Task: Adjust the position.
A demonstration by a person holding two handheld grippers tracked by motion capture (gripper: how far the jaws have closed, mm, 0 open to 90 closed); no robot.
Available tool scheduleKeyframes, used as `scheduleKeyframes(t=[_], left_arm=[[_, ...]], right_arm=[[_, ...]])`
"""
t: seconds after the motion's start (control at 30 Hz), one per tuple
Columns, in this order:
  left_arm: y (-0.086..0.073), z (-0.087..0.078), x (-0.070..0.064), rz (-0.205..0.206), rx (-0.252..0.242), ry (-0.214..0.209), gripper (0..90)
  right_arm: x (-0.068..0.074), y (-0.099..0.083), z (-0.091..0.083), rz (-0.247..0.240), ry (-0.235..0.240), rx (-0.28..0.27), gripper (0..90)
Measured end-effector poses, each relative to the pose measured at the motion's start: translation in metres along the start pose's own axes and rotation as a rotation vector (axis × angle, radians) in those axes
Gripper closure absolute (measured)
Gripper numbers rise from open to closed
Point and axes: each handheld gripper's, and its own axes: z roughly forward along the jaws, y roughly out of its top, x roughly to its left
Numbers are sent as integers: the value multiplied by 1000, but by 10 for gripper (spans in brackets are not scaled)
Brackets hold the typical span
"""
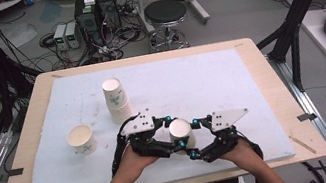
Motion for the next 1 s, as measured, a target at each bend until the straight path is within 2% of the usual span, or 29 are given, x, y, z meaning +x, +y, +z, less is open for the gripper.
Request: scheduleKeyframes(t=[0.3, 0.4, 0.7, 0.73, 0.83, 1.0], left_arm=[[-1, 1, -1, -2, -2, -22, 323], [-1, 2, -2, -4, -1, -29, 324], [-1, 1, -1, -4, 17, -47, 323], [-1, 1, -1, -3, 20, -50, 308], [0, 0, -3, 6, 43, -17, 177], [5, -7, -2, 13, 51, -16, 174]], right_arm=[[-1, -1, 5, 9, 30, -6, 207], [-2, -1, 5, -5, 45, -12, 252], [-1, 1, 5, -16, 60, 12, 289], [-1, 1, 5, -20, 61, 17, 295], [0, 2, 5, -27, 66, 31, 297], [0, 4, 4, -38, 59, 52, 299]])
